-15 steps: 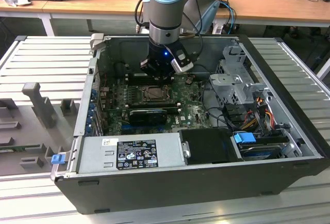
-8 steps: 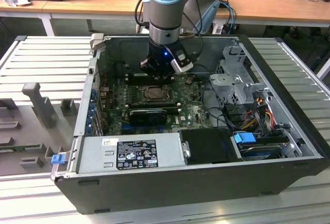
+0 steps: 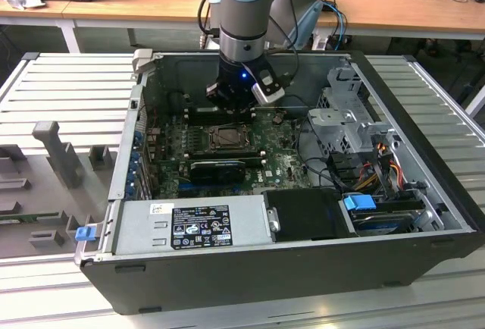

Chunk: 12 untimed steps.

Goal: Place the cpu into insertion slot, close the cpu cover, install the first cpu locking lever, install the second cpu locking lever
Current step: 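Install the first cpu locking lever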

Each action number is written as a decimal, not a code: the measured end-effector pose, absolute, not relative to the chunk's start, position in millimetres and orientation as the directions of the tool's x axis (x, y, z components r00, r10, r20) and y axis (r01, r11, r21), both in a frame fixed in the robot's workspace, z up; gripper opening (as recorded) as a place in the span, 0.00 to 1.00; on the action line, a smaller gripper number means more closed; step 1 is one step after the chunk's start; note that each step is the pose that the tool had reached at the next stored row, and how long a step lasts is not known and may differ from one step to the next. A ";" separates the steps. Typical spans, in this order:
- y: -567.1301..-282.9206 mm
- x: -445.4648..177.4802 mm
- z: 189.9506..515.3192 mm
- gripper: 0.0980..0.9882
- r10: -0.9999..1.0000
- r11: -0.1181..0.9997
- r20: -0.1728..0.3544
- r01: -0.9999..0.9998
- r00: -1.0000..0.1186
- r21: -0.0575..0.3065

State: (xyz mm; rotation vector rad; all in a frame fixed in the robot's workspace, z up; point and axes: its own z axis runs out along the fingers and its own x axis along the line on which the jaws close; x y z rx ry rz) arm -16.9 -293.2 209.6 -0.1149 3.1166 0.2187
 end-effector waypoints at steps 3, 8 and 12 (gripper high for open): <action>-293.1 -17.0 215.7 0.01 -0.072 0.988 -0.020 -0.074 -0.997 0.139; -293.2 -17.5 223.2 0.01 -0.072 0.987 -0.020 -0.074 -0.997 0.139; -293.2 -18.0 229.1 0.01 -0.072 0.988 -0.020 -0.074 -0.997 0.139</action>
